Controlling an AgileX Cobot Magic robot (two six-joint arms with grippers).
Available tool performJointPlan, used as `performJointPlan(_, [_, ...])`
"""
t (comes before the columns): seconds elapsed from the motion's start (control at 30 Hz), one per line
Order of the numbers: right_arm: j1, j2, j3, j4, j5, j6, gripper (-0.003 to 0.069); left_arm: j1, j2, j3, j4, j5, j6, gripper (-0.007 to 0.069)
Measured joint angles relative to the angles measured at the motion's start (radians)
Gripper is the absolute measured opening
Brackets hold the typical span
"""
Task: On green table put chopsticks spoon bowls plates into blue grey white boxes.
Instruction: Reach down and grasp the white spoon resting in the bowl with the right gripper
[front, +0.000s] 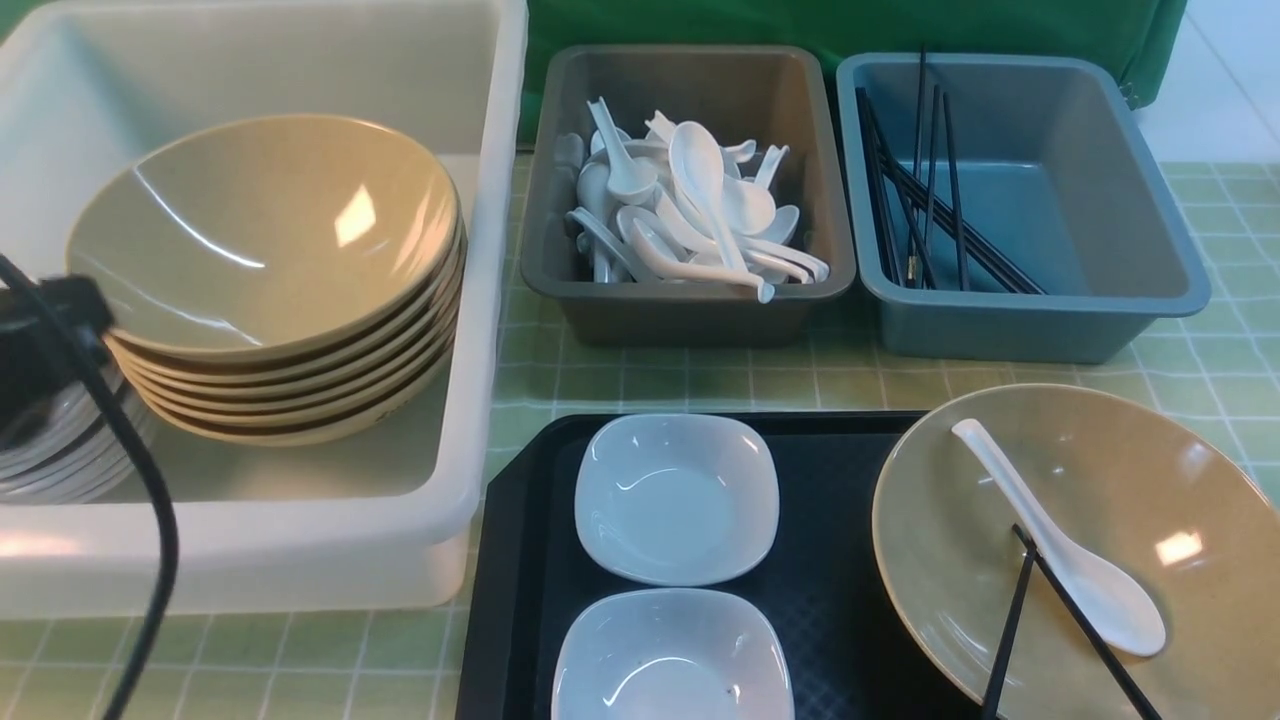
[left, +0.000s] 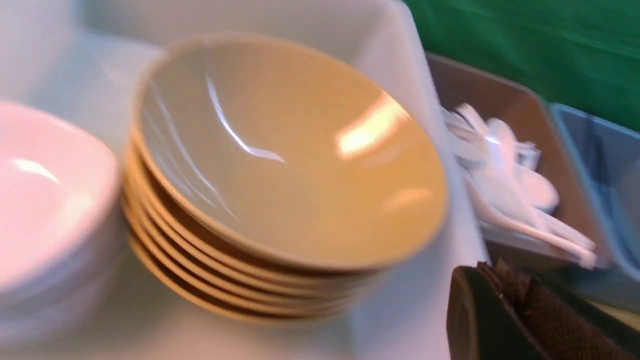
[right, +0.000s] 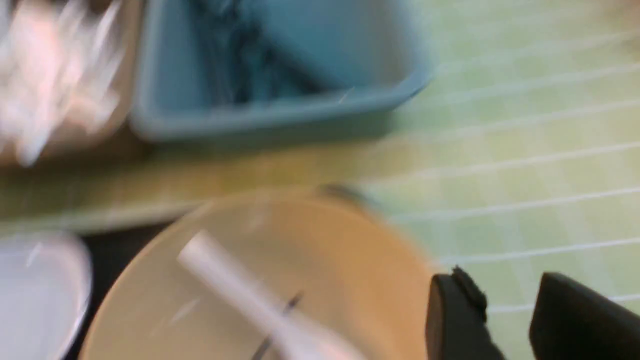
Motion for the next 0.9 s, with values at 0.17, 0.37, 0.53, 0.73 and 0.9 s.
performJointPlan(0.17, [0.083, 0.111, -0.026, 0.155, 0.069, -0.244, 0.0236, -0.085, 0.015, 0.000, -0.159, 0.012, 0.197, -0.0001])
performJointPlan(0.37, [0.109, 0.325, -0.144, 0.173, 0.152, -0.369, 0.0237, -0.187, 0.109, -0.113, -0.290, 0.209, 0.476, -0.0001])
performJointPlan(0.53, [0.156, 0.476, -0.227, 0.173, 0.153, -0.437, 0.0264, -0.253, 0.198, -0.215, -0.373, 0.342, 0.645, -0.0001])
performJointPlan(0.73, [0.278, 0.675, -0.303, 0.078, 0.140, -0.373, 0.0295, -0.340, 0.257, -0.277, -0.362, 0.445, 0.768, -0.0001])
performJointPlan(0.9, [0.278, 0.799, -0.350, 0.044, 0.105, -0.359, 0.0296, -0.344, 0.259, -0.282, -0.301, 0.445, 0.750, -0.0001])
